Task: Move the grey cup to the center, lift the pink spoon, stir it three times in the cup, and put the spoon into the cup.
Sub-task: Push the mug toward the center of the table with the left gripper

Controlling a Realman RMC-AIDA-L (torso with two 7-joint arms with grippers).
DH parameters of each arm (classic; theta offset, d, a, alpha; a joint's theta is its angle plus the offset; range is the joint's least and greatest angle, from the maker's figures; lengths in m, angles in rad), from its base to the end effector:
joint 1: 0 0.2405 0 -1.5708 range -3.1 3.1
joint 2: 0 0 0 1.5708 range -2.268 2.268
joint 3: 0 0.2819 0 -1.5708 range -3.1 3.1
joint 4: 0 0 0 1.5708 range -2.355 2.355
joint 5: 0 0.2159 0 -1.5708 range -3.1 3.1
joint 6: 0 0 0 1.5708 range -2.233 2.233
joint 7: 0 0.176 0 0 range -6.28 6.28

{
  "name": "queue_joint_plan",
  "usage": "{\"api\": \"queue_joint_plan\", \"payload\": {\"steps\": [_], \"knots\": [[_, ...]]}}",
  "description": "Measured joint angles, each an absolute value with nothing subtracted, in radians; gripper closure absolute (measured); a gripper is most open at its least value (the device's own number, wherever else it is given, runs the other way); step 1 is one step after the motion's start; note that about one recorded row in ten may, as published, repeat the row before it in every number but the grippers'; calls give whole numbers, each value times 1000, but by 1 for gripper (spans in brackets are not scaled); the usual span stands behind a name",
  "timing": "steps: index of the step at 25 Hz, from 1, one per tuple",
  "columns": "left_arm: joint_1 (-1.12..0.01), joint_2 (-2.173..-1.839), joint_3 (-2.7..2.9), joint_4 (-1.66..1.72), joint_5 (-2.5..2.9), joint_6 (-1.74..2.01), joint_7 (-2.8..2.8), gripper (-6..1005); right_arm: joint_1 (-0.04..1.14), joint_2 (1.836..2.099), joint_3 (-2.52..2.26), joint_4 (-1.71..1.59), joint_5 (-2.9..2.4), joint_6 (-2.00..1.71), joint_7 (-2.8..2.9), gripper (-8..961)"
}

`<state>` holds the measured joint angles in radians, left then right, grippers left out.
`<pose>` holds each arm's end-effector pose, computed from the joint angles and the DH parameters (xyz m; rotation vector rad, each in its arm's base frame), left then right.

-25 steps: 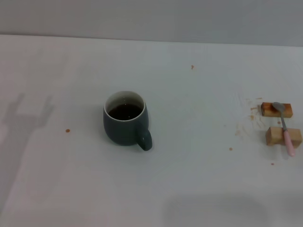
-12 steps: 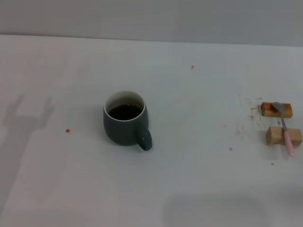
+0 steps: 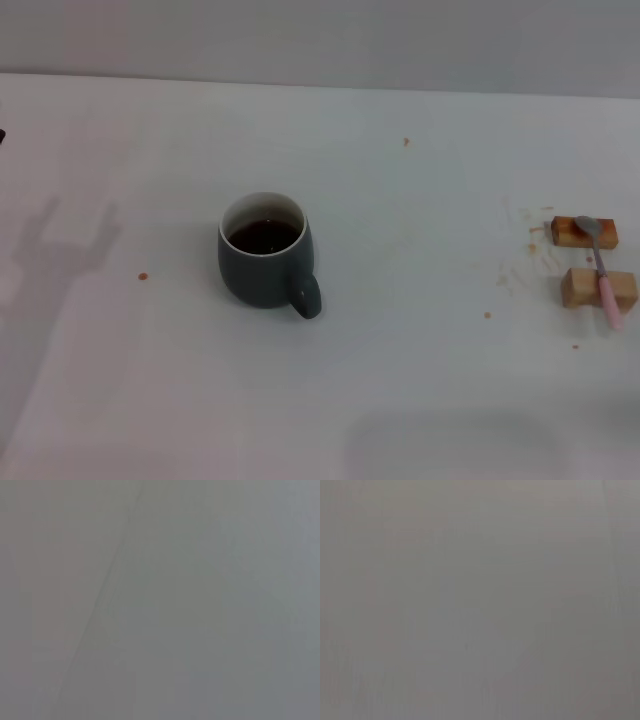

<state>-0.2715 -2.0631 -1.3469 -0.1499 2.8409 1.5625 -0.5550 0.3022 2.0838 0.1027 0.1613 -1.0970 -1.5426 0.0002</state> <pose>-0.3485 0.3101 0.0235 -1.4460 -0.5505 -1.1627 0.4094 0.2861 0.0407 -1.0543 0.4884 0.6041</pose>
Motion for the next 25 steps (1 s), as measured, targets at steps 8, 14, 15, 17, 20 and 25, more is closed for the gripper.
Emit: {"api": "queue_joint_plan", "payload": {"steps": [8,14,15,17,20,25], "knots": [[-293,-2041,-1283,-144,2843,1518,-611,170,296,2079,94,161,-1103,-1535,160,131],[-317,-2027,-1251,-143,2853,1444,-622,170,296,2077,76,149,-1118,-1532,229,131],[-323,-2021,-1237,-143,2854,1428,-628,170,296,2077,72,145,-1119,-1529,244,131],[-336,-2011,-1213,-143,2855,1394,-640,170,297,2077,68,139,-1119,-1522,263,131],[-357,-1995,-1174,-142,2855,1340,-653,170,297,2077,67,138,-1123,-1519,277,131],[-392,-1976,-1104,-141,2855,1253,-658,170,292,2077,66,138,-1129,-1513,289,131]]}}
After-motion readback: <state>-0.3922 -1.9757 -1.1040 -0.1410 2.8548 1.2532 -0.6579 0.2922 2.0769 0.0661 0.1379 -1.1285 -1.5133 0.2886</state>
